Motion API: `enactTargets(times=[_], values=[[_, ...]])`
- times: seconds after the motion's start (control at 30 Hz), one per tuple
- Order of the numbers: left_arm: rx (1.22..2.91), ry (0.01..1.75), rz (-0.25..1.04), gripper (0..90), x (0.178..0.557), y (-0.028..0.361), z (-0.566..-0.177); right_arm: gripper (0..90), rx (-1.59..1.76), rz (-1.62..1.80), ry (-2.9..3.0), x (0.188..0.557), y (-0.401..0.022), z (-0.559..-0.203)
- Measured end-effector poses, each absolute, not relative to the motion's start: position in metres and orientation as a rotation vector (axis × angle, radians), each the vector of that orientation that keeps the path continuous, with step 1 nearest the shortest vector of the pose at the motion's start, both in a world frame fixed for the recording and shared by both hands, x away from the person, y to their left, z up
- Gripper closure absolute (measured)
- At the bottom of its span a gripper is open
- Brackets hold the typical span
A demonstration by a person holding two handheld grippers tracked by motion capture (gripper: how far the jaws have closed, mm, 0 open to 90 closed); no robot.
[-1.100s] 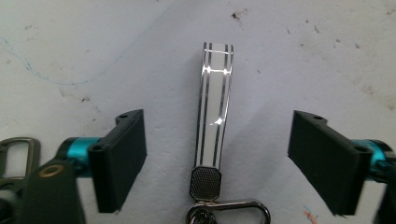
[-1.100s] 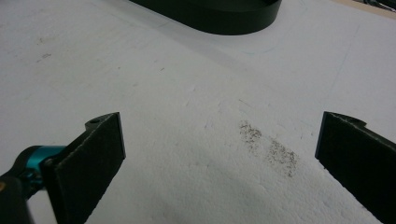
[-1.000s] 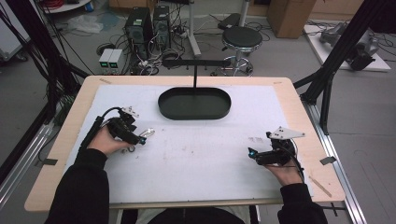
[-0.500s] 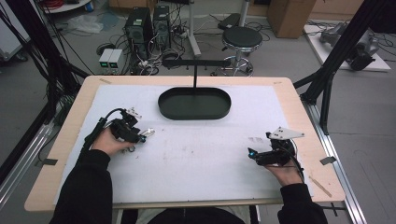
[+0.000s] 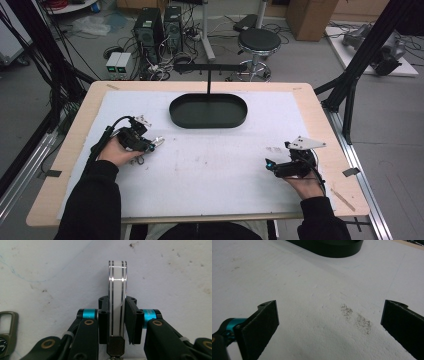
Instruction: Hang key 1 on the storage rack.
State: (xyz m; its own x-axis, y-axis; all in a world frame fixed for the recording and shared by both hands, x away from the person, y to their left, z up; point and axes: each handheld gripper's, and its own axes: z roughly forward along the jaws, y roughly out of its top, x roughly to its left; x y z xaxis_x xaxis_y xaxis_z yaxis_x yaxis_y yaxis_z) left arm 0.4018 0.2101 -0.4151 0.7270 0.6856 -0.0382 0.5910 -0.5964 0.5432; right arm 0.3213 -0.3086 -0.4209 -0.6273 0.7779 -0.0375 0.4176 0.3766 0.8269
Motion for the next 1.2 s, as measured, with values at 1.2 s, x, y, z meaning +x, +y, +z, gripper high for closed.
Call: enactTargets(times=[1.2], values=[[1.831, 0.772, 0.437, 75.0, 0.412, 0.192, -0.275, 0.7, 1.014, 1.168, 2.210, 0.322, -0.306, -0.419]])
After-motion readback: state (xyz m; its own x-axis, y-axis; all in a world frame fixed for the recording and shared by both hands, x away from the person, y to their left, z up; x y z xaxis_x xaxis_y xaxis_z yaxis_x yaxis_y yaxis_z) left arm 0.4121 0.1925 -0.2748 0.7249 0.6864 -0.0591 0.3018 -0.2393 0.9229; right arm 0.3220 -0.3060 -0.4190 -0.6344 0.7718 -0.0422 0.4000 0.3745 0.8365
